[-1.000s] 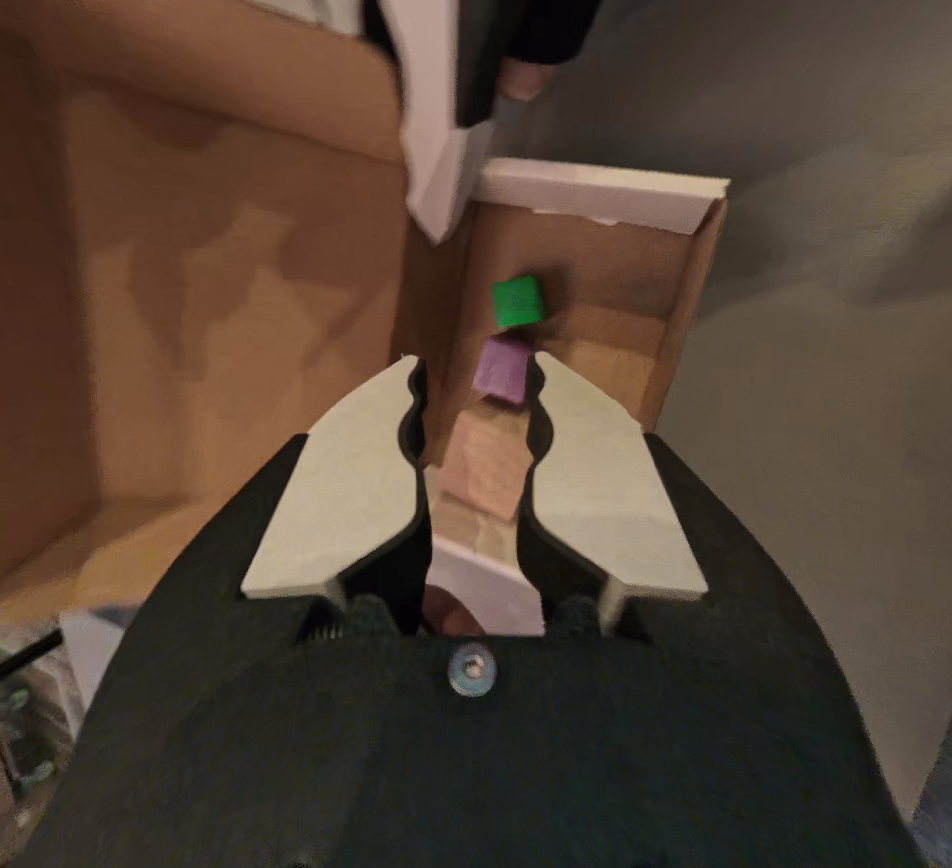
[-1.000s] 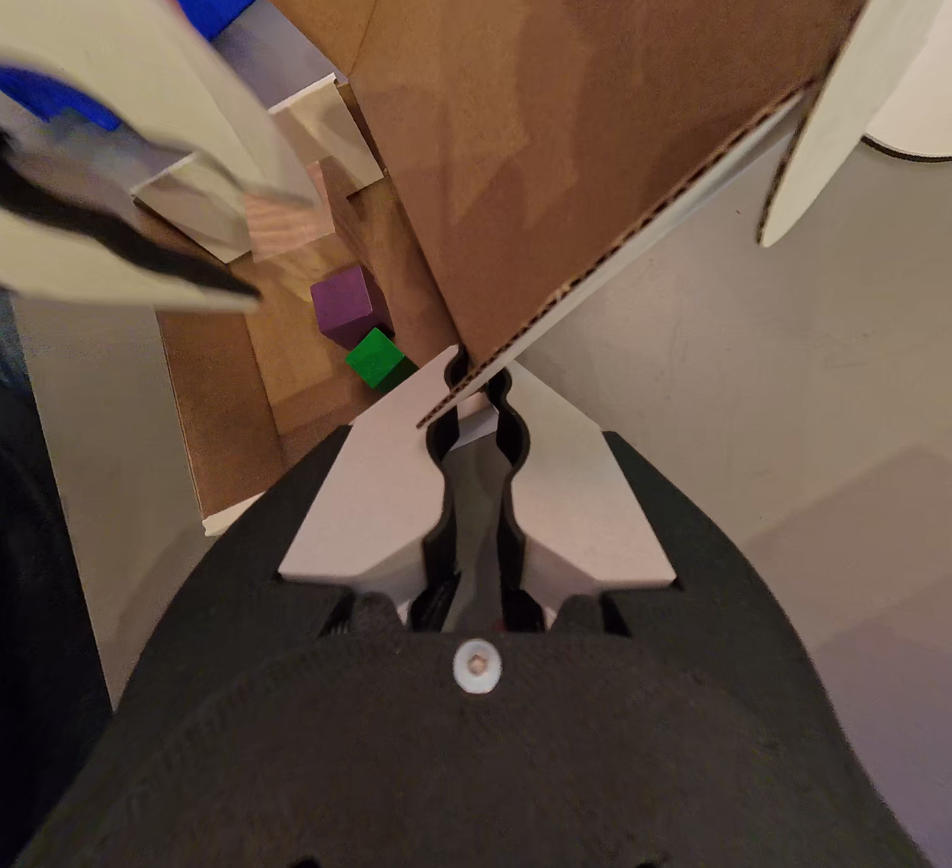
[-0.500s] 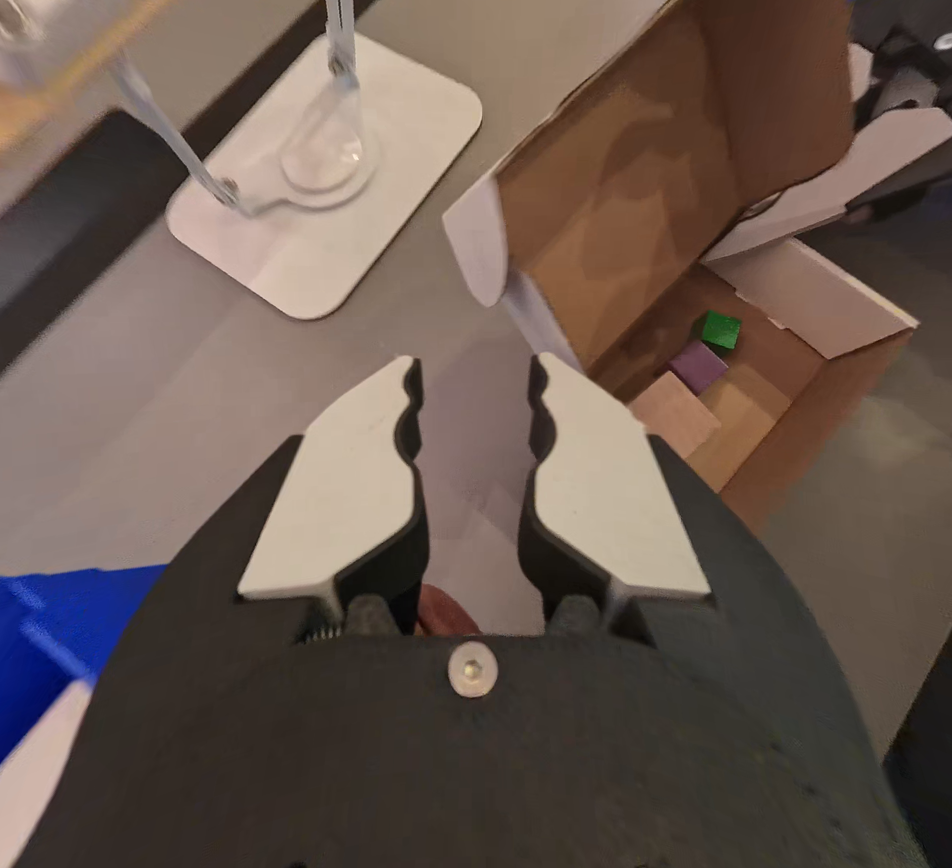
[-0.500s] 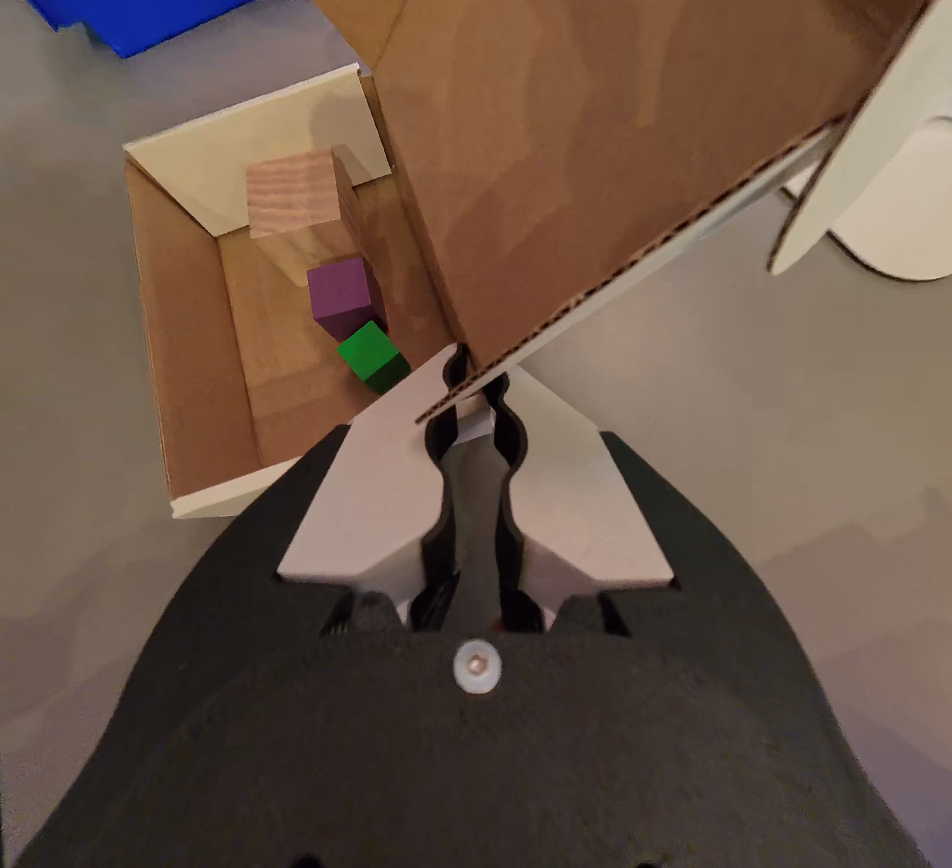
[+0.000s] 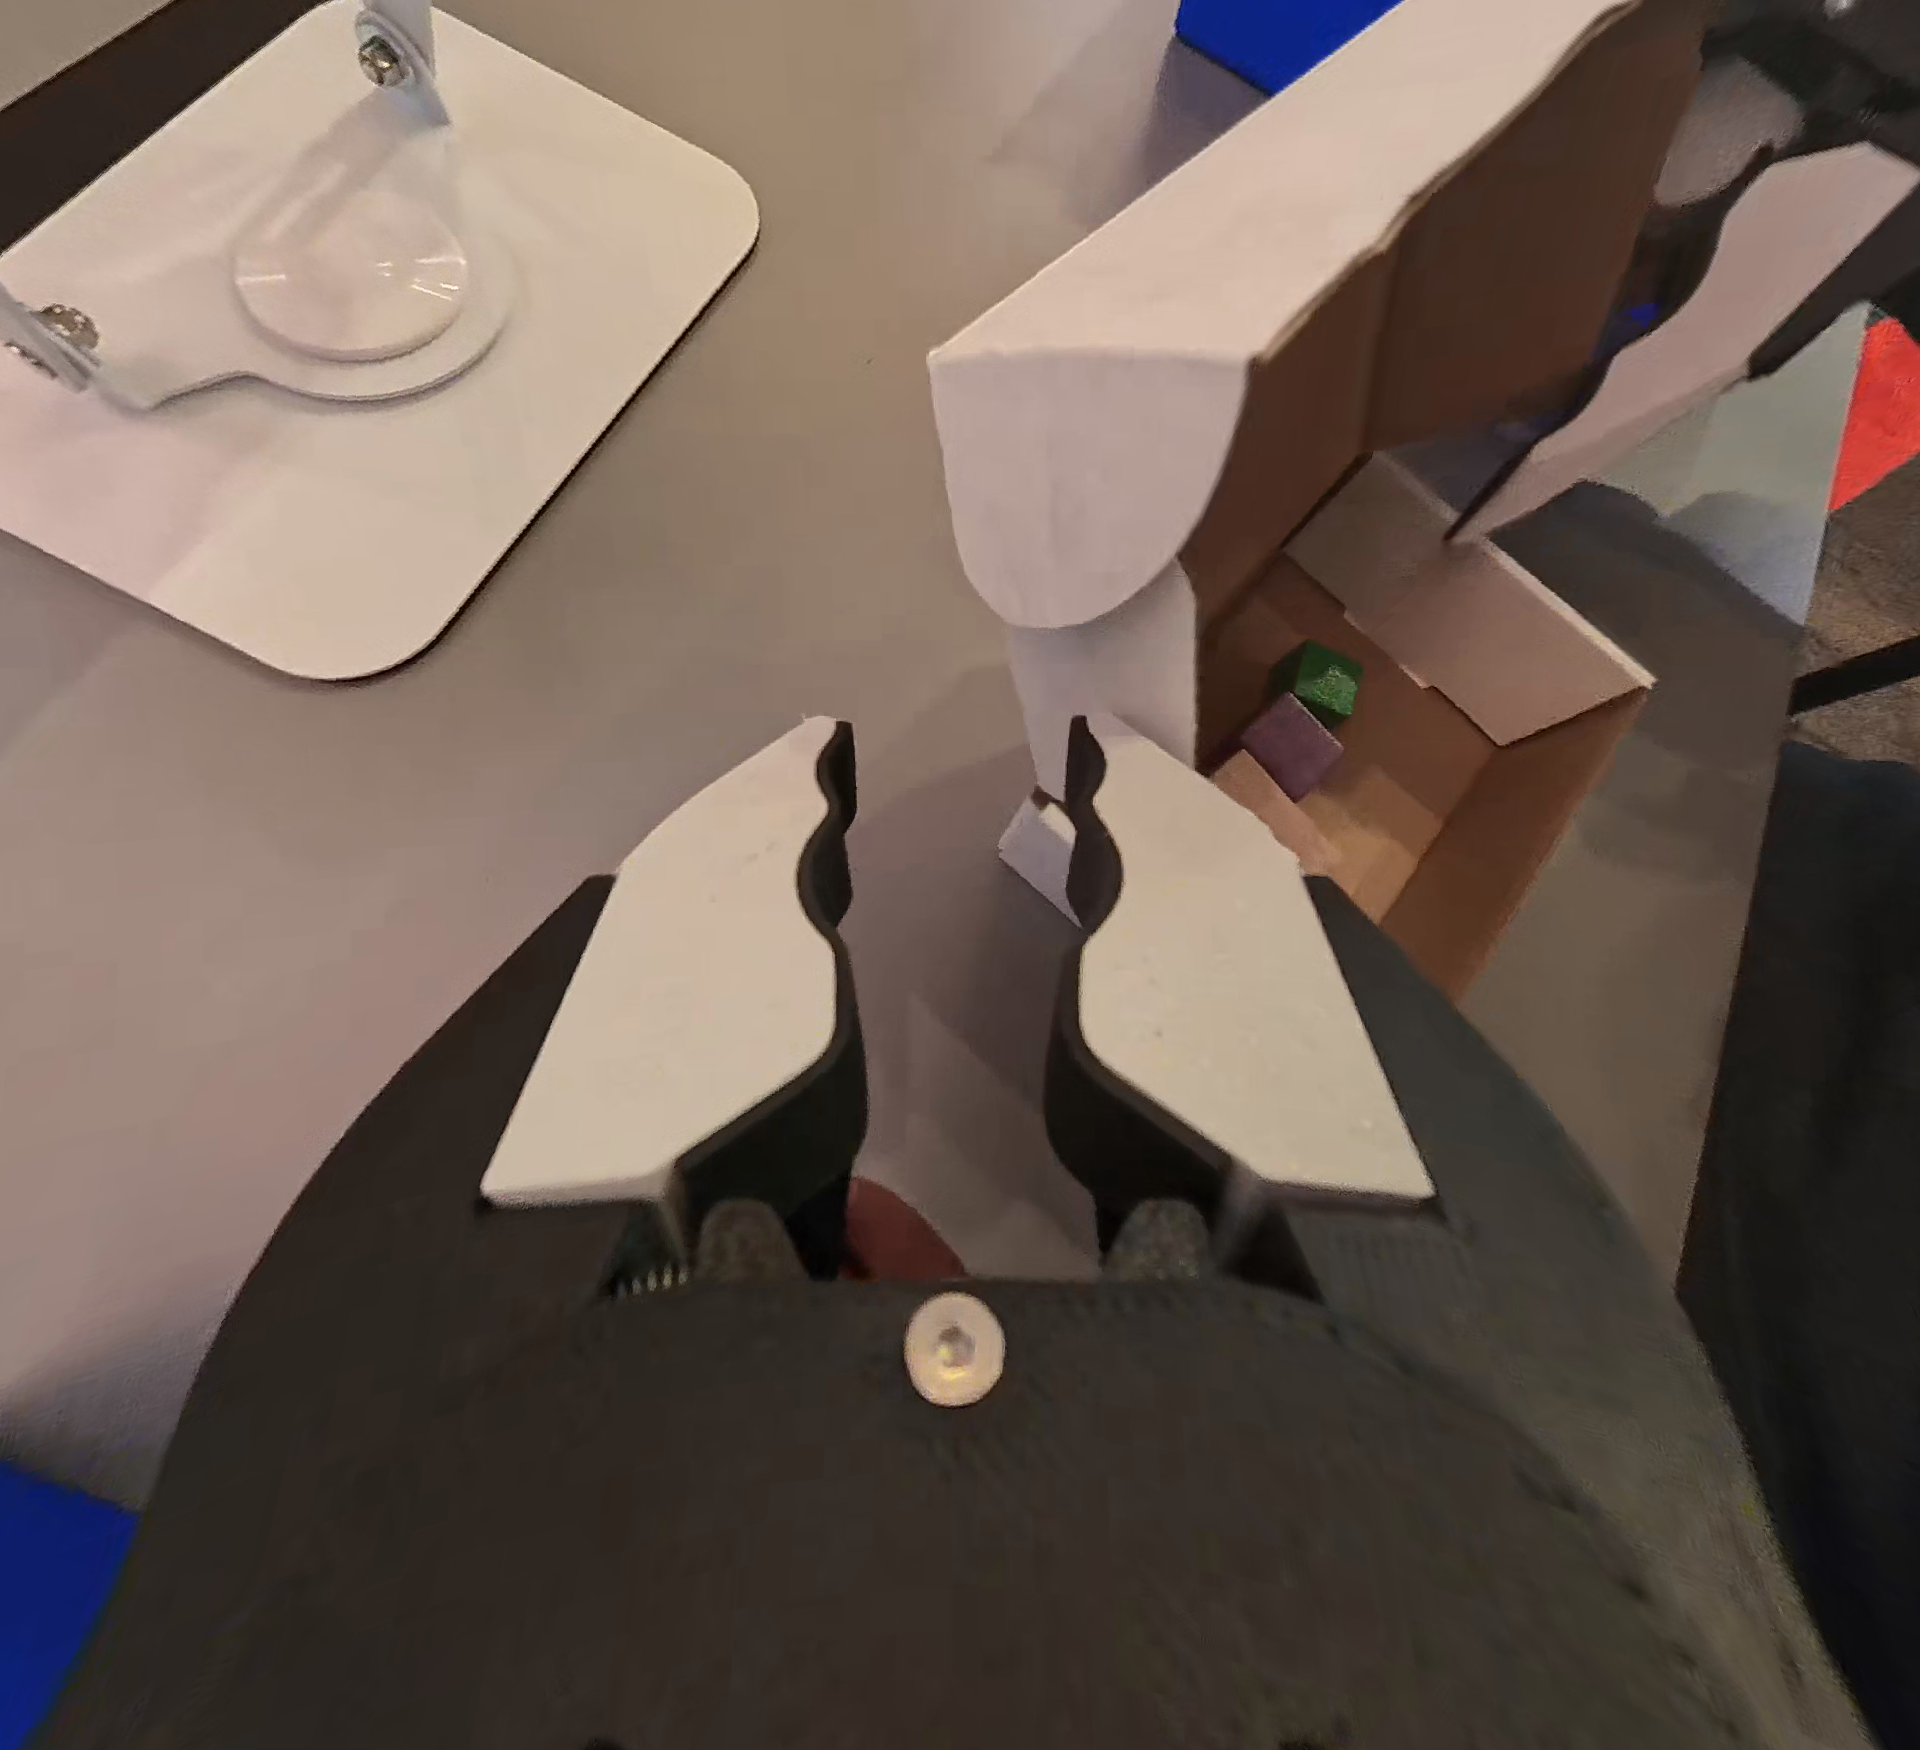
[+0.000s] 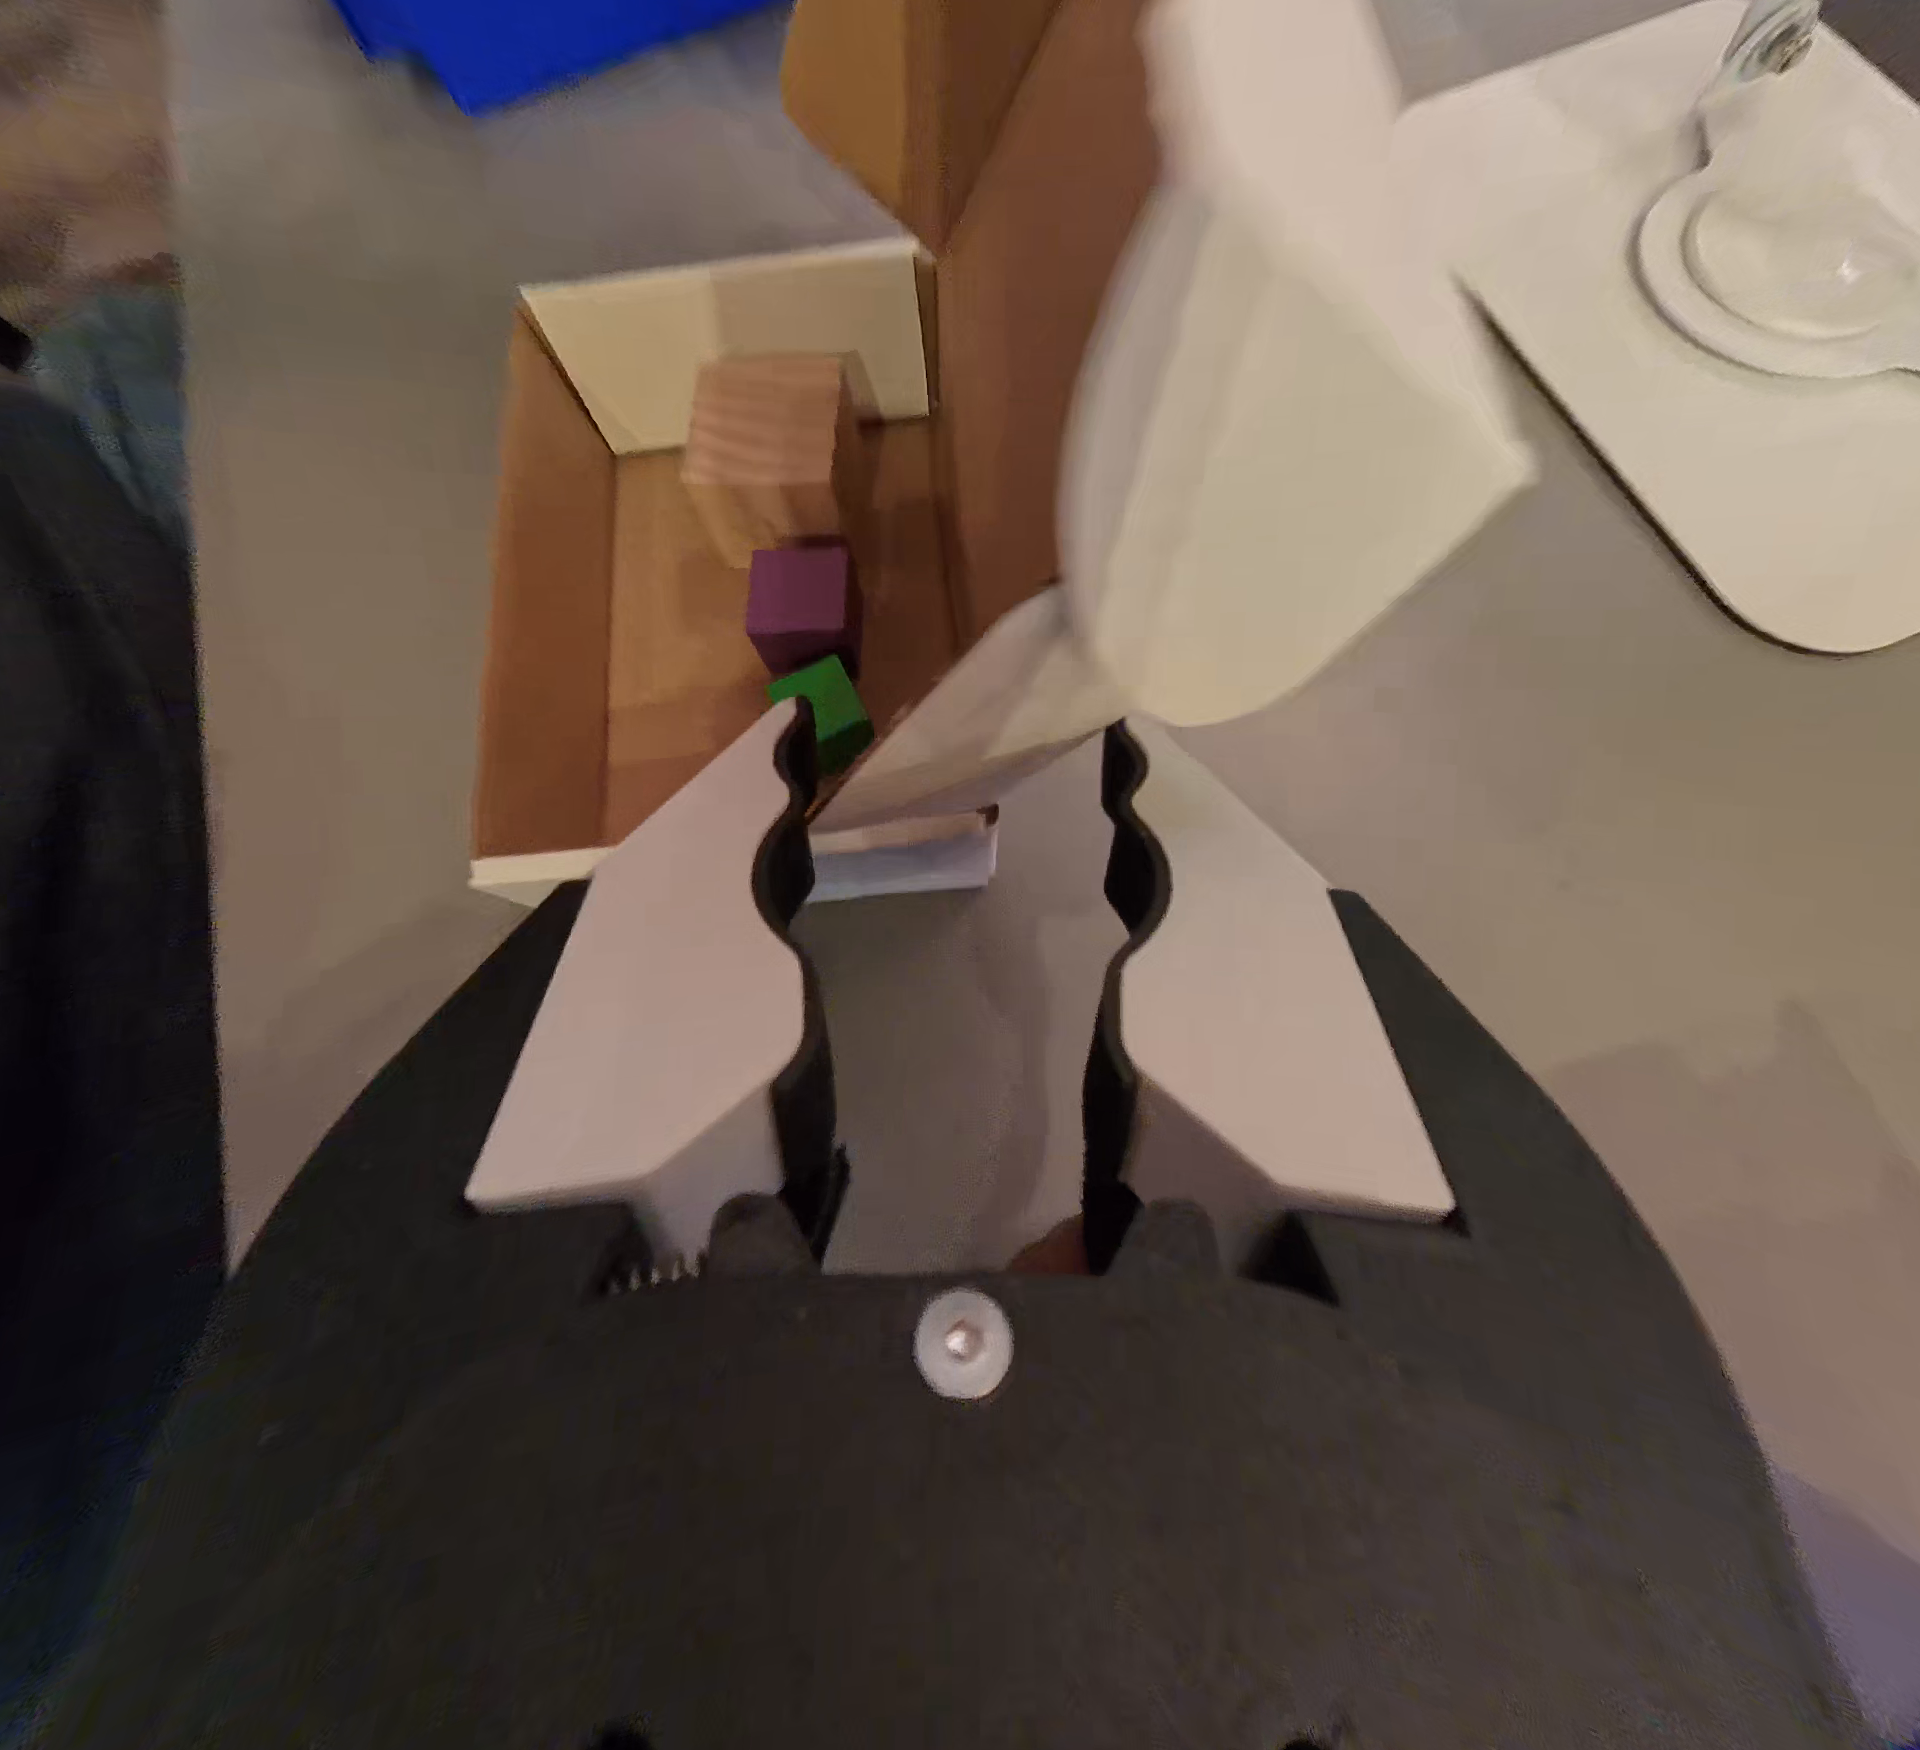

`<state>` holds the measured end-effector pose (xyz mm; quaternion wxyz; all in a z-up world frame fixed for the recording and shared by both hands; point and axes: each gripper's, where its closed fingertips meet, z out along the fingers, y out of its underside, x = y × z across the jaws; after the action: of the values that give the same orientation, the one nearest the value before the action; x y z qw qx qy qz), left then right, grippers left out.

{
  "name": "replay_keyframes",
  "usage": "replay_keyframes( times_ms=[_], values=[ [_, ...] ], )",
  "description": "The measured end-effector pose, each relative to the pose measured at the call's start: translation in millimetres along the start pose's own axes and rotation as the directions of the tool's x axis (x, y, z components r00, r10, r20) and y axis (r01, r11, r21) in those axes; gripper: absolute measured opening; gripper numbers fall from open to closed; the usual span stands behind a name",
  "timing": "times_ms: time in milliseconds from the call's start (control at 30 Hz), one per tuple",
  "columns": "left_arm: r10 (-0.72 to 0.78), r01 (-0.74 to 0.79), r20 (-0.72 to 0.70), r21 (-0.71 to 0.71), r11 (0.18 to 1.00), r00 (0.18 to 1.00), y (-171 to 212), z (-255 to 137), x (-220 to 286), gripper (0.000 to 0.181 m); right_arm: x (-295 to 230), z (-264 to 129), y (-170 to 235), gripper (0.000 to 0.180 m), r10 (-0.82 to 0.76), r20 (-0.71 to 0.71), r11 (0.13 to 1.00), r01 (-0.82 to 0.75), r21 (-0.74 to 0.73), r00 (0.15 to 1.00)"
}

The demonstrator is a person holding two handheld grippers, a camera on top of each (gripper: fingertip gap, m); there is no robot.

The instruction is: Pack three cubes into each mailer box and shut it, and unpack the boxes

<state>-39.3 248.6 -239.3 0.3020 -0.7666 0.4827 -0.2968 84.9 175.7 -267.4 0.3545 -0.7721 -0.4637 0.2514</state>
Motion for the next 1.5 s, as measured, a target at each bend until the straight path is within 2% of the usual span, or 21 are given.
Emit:
replay_keyframes(
  times_ms=[100,167,300,467,700,800,967,1133,1233,1300,1500],
  values=[
    [0.029,-0.029,-0.046,0.002,1.000,0.999,-2,-1,7,0.040,-2,-14,-15,0.055,0.099,0.065,0.989,-0.106,0.105,0.993],
    [0.051,-0.050,-0.090,0.013,0.999,0.995,-3,-2,12,0.040,-5,-19,-21,0.050,0.131,0.110,0.979,-0.146,0.140,0.985],
    [0.092,-0.090,-0.143,0.017,0.996,0.985,-2,-1,20,0.040,-8,-19,-22,0.048,0.179,0.150,0.970,-0.201,0.140,0.972],
    [0.158,-0.157,-0.129,0.012,0.987,0.979,-2,0,25,0.039,-3,-14,-23,0.048,0.185,0.049,0.973,-0.190,0.134,0.982],
    [0.328,-0.330,-0.071,-0.021,0.944,0.942,7,-6,38,0.036,-5,-8,-22,0.048,0.118,-0.195,0.987,-0.093,0.132,0.974],
    [0.423,-0.426,-0.050,-0.073,0.902,0.905,18,-5,49,0.038,-10,-6,-17,0.047,0.036,-0.286,0.997,-0.014,0.081,0.957],
    [0.595,-0.587,-0.008,-0.175,0.790,0.803,38,1,59,0.043,-24,0,1,0.052,-0.131,-0.349,0.991,0.117,-0.060,0.928],
    [0.633,-0.629,-0.050,-0.194,0.753,0.773,51,0,74,0.050,-37,0,17,0.059,-0.217,-0.288,0.969,0.169,-0.180,0.933],
    [0.657,-0.653,-0.067,-0.229,0.722,0.751,60,-1,80,0.061,-44,0,22,0.061,-0.274,-0.252,0.949,0.218,-0.230,0.928],
    [0.685,-0.674,-0.058,-0.256,0.693,0.726,63,0,81,0.064,-48,1,25,0.065,-0.287,-0.231,0.942,0.229,-0.245,0.930],
    [0.686,-0.677,-0.066,-0.253,0.691,0.725,71,-4,93,0.070,-64,2,30,0.079,-0.291,-0.130,0.935,0.253,-0.249,0.948]
  ],
)
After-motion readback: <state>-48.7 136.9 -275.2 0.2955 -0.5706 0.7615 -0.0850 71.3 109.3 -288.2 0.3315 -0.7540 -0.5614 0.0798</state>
